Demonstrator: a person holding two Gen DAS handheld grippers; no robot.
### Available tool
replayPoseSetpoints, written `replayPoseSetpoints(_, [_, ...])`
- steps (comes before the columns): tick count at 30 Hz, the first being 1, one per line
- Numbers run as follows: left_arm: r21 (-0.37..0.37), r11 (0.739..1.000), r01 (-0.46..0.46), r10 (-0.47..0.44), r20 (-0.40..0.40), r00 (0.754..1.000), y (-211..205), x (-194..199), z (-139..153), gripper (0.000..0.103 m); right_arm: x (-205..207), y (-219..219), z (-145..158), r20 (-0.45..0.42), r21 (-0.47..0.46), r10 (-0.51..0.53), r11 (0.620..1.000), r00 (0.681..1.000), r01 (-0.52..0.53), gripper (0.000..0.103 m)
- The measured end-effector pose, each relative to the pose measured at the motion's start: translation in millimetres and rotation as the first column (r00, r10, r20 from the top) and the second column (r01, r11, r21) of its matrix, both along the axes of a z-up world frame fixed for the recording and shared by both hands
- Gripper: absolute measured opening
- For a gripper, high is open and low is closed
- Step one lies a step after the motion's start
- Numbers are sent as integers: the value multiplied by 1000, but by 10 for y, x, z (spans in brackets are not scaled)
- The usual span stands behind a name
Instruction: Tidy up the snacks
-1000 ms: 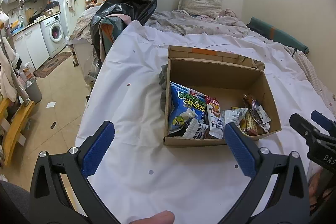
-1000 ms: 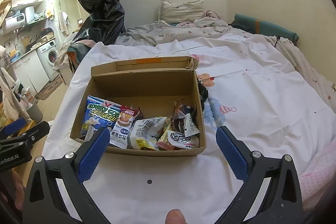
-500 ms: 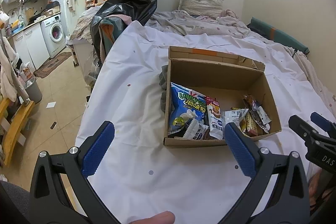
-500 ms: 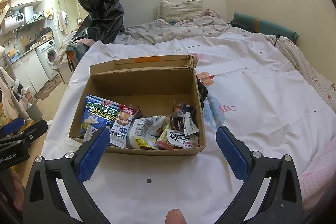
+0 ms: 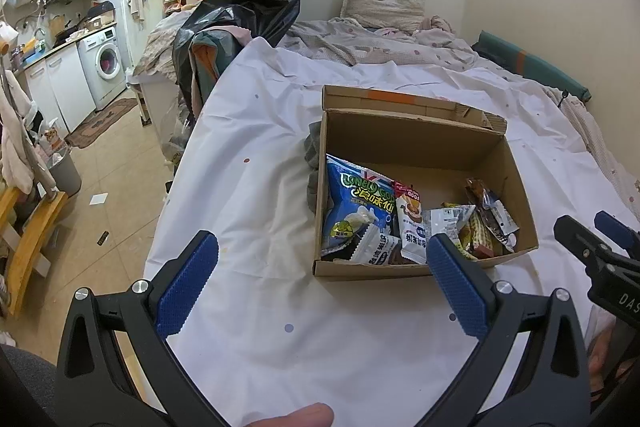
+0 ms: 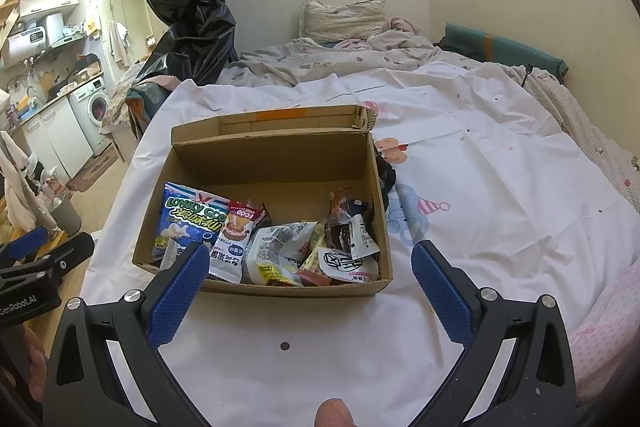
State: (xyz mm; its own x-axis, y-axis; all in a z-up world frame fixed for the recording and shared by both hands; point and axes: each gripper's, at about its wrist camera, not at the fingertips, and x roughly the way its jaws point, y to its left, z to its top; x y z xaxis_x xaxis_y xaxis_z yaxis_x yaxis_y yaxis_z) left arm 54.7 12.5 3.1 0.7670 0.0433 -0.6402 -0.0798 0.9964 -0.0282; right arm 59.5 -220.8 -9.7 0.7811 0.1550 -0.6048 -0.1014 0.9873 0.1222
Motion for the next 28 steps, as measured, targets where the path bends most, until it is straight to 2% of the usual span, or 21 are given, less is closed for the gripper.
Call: replayPoseSetpoints(28, [-7, 1000, 10, -10, -6, 1000, -3, 13, -19, 103, -2, -4, -3, 1, 3, 0, 1000, 1000, 0, 103])
